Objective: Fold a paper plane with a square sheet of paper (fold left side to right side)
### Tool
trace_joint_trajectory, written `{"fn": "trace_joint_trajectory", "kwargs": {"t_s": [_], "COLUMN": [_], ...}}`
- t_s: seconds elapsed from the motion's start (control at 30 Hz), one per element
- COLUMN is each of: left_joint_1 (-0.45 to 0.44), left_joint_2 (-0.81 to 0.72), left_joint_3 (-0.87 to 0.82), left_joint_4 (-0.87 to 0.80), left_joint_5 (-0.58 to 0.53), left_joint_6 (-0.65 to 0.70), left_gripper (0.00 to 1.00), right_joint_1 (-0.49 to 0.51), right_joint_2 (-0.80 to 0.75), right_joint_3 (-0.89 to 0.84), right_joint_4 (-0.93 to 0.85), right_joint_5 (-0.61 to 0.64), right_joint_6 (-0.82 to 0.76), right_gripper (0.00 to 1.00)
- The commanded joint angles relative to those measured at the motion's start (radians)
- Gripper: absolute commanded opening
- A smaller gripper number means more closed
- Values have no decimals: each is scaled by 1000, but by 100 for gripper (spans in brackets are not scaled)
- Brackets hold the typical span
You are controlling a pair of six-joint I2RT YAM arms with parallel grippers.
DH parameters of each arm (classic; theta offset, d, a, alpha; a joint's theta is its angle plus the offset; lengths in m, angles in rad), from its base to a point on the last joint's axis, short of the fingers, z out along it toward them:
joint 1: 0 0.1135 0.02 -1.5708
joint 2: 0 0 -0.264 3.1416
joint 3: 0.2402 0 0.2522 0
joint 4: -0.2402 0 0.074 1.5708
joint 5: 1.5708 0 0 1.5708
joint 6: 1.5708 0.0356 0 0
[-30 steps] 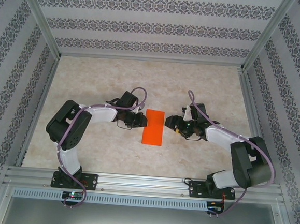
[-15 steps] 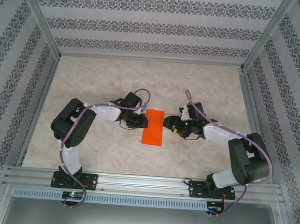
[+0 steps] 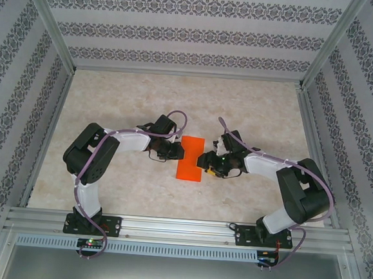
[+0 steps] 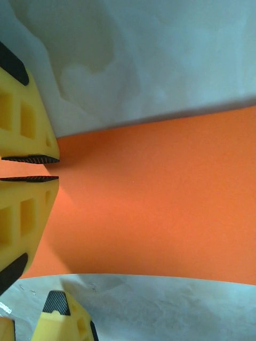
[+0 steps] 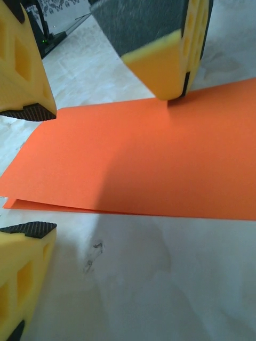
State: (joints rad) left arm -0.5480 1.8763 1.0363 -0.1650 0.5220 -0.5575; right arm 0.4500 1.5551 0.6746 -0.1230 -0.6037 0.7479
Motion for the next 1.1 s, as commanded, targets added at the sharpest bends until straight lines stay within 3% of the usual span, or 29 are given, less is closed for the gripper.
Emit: {"fn": "trace_joint_trajectory", "kwargs": {"t_s": [0.0,0.9,1.07], "left_joint_1": [-13,-15,-15], "left_joint_2": [-6,-11,-72], "left_joint_3": [-27,-24,-47], "left_joint_4": [-27,-24,30], "left_joint_5": [-35,-31,-29], "left_joint_6": [14,15,16], "left_gripper": [19,19,27], "right_joint_1": [14,53,40], "right_joint_2": [14,67,69], "right_joint_3": [3,17,6], "right_joint_4": [-5,62,132], "right_joint_5": [-23,-51,-69], "right_joint_6": [44,87,122], "right_gripper": [53,44,45]}}
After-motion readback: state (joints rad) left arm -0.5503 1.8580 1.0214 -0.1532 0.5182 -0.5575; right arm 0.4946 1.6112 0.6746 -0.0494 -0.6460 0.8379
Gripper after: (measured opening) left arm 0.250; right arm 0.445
